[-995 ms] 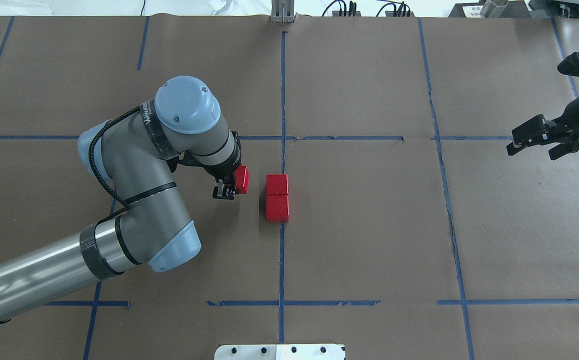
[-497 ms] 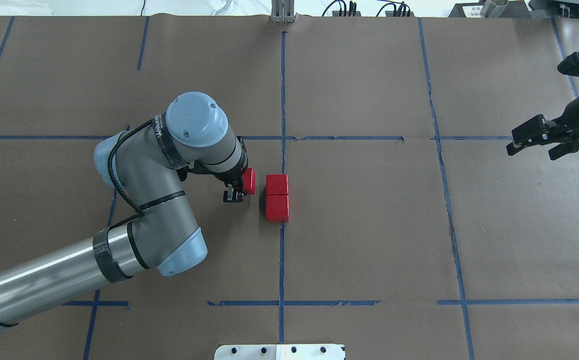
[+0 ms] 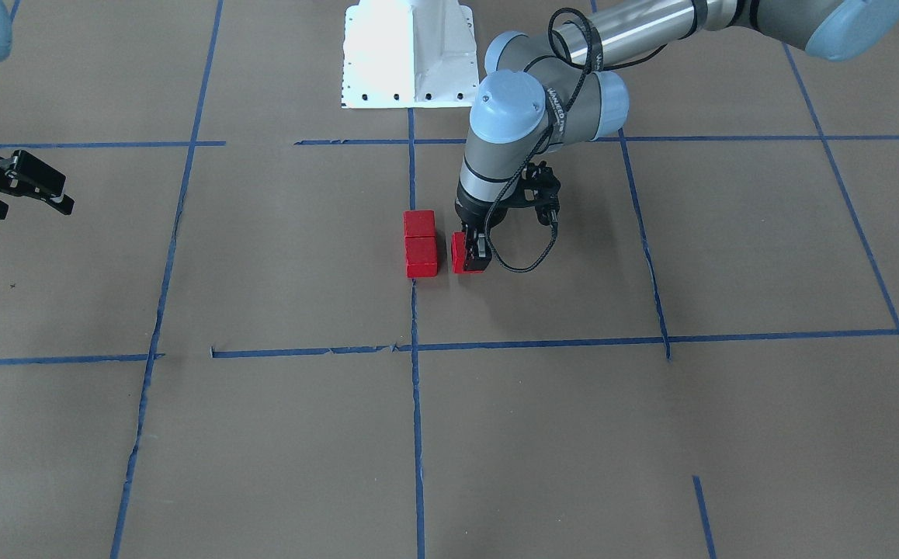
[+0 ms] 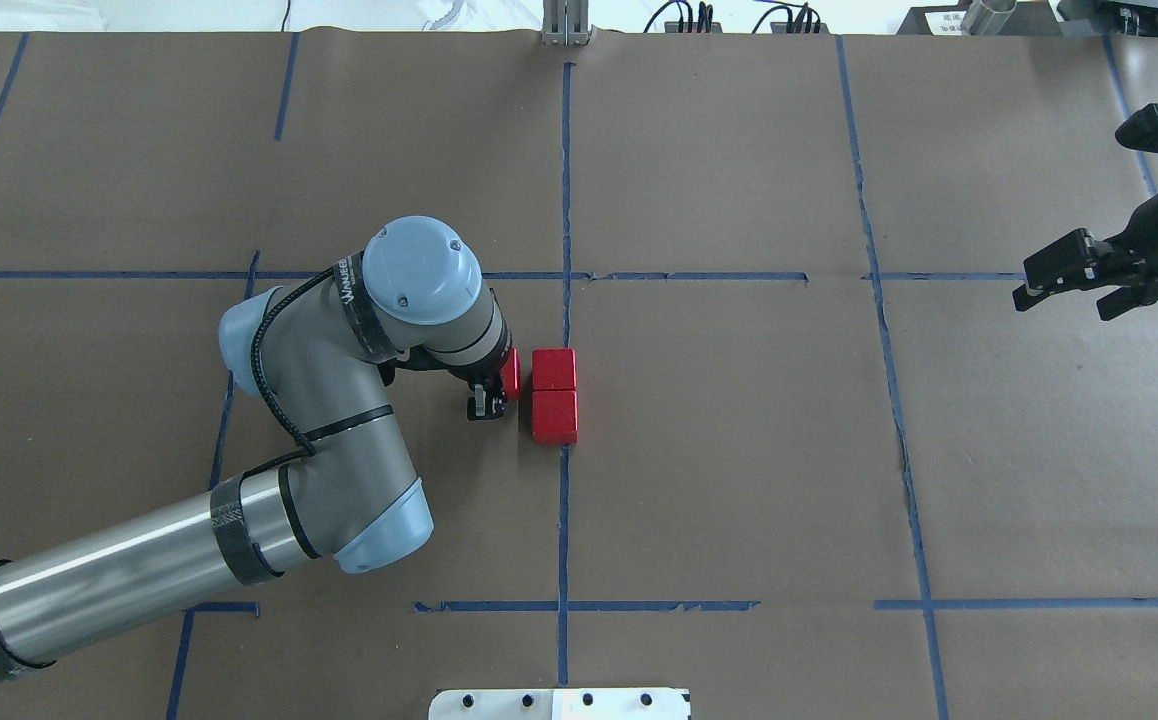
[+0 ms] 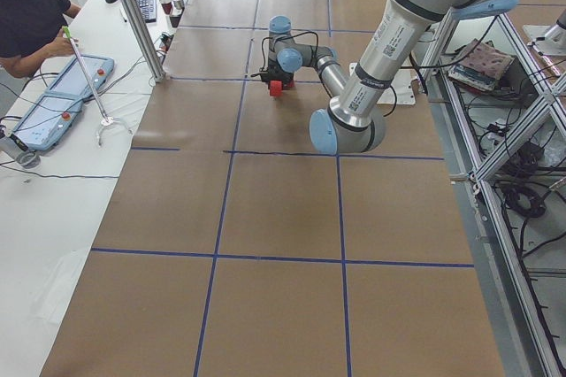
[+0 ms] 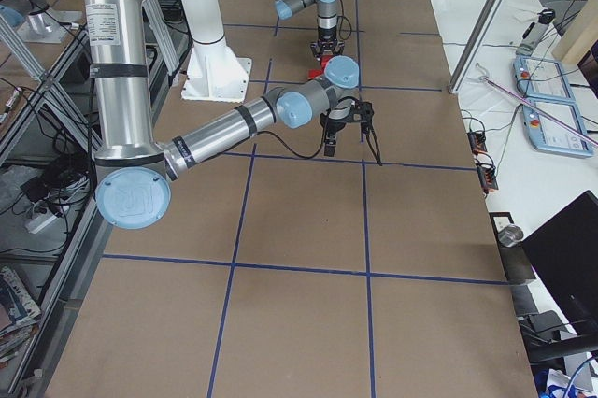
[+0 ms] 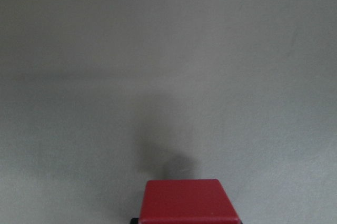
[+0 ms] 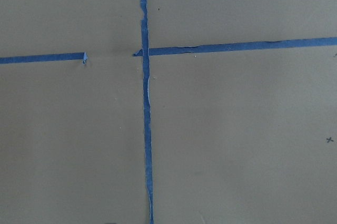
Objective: Form red blocks into L shape at center
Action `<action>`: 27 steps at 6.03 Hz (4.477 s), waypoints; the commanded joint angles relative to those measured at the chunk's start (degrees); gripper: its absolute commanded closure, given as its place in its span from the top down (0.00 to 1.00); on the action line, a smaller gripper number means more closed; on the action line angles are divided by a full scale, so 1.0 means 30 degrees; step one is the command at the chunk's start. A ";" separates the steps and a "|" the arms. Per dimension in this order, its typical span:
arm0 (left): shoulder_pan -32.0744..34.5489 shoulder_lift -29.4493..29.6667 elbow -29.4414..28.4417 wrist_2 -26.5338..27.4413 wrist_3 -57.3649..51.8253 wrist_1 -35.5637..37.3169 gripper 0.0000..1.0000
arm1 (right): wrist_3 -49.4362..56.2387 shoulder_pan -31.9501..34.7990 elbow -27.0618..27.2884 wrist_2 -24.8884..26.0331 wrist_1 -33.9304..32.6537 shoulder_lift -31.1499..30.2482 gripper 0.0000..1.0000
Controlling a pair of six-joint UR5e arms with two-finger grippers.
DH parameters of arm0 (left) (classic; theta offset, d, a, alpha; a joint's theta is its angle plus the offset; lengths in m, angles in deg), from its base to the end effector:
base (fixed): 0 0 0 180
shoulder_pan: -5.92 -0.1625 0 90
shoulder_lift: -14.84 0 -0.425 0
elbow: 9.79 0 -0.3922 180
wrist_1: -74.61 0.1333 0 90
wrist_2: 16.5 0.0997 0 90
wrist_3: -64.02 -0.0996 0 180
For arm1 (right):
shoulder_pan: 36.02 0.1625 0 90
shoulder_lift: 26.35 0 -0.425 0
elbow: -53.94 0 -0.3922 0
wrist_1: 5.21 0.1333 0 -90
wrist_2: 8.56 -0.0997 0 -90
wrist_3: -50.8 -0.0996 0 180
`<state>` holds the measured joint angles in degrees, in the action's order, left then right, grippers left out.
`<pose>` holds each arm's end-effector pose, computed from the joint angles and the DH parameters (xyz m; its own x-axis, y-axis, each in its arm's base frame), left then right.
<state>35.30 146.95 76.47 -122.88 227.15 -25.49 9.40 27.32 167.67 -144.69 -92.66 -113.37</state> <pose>0.5846 -0.4499 0.2231 -0.1067 -0.9935 -0.0383 0.6361 -0.0386 -0.7707 -0.1663 -0.4683 0.4221 0.6049 0.0461 0.7950 -0.0114 0.9987 -0.0493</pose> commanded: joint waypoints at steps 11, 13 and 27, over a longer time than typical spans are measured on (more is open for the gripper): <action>-0.0184 0.0525 -0.0657 0.0477 0.0056 -0.0060 0.99 | 0.0000 0.0009 0.0030 -0.0003 0.0000 0.0002 1.00; -0.0184 0.0584 -0.0657 0.0477 -0.0062 -0.0031 1.00 | 0.0000 -0.0020 0.0001 -0.0003 0.0000 0.0002 1.00; 0.8825 -0.8606 0.6054 -0.3976 -3.4590 0.2723 1.00 | 0.5585 0.4136 -0.1931 -0.0148 -0.0088 -0.0934 1.00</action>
<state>57.72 123.90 94.83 -134.78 136.18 -17.46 23.18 38.37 162.76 -145.01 -92.86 -115.82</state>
